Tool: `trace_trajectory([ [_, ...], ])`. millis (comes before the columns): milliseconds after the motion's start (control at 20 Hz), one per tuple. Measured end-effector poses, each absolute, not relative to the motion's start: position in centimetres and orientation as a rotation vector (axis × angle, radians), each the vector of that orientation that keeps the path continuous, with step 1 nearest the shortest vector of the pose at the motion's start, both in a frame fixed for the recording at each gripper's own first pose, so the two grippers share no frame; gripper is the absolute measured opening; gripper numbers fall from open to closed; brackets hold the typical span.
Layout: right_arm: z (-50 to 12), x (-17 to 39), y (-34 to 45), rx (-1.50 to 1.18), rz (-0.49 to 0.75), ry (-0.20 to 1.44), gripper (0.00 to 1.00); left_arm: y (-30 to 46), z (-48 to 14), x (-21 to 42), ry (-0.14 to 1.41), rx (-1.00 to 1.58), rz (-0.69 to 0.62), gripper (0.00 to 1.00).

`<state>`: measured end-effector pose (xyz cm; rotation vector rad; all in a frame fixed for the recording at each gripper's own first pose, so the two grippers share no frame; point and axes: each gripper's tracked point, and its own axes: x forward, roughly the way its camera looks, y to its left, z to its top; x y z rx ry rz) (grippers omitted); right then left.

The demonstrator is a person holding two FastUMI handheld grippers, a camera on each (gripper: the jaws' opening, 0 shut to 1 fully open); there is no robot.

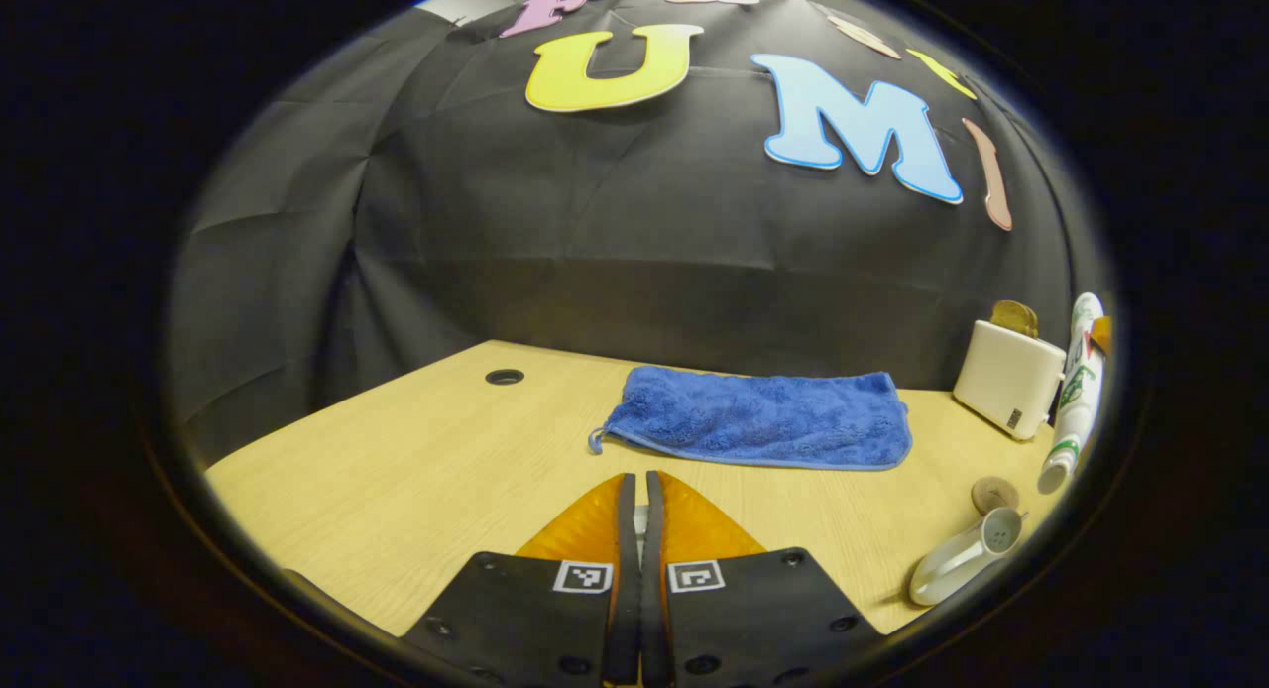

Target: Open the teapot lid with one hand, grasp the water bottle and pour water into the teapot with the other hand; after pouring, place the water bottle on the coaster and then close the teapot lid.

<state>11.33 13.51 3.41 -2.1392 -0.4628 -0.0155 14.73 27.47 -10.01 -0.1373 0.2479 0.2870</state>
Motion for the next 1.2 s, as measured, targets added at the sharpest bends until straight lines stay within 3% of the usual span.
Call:
trace_trajectory([
  [550,3.4,11.3,13.6,-2.14,-0.02,-0.483,0.74,27.4,-10.2,14.8,0.254,-0.137,0.285,0.1],
  [600,3.3,11.4,13.4,-2.125,-0.012,-0.466,0.74,27.4,-10.2,14.8,0.254,-0.138,0.285,0.07],
  [650,3.0,11.4,13.2,-2.102,-0.007,-0.446,0.74,27.4,-10.2,14.8,0.254,-0.138,0.285,0.1],
  [950,0.0,11.6,11.1,-1.863,0.043,-0.273,0.73,27.3,-10.3,14.9,0.254,-0.144,0.279,0.06],
  [1150,-1.5,11.0,10.2,-1.67,0.078,-0.179,0.73,27.3,-10.4,14.9,0.257,-0.144,0.275,0.1],
  [1200,-1.8,11.0,10.0,-1.62,0.082,-0.163,0.73,27.3,-10.3,14.9,0.256,-0.143,0.274,0.07],
])
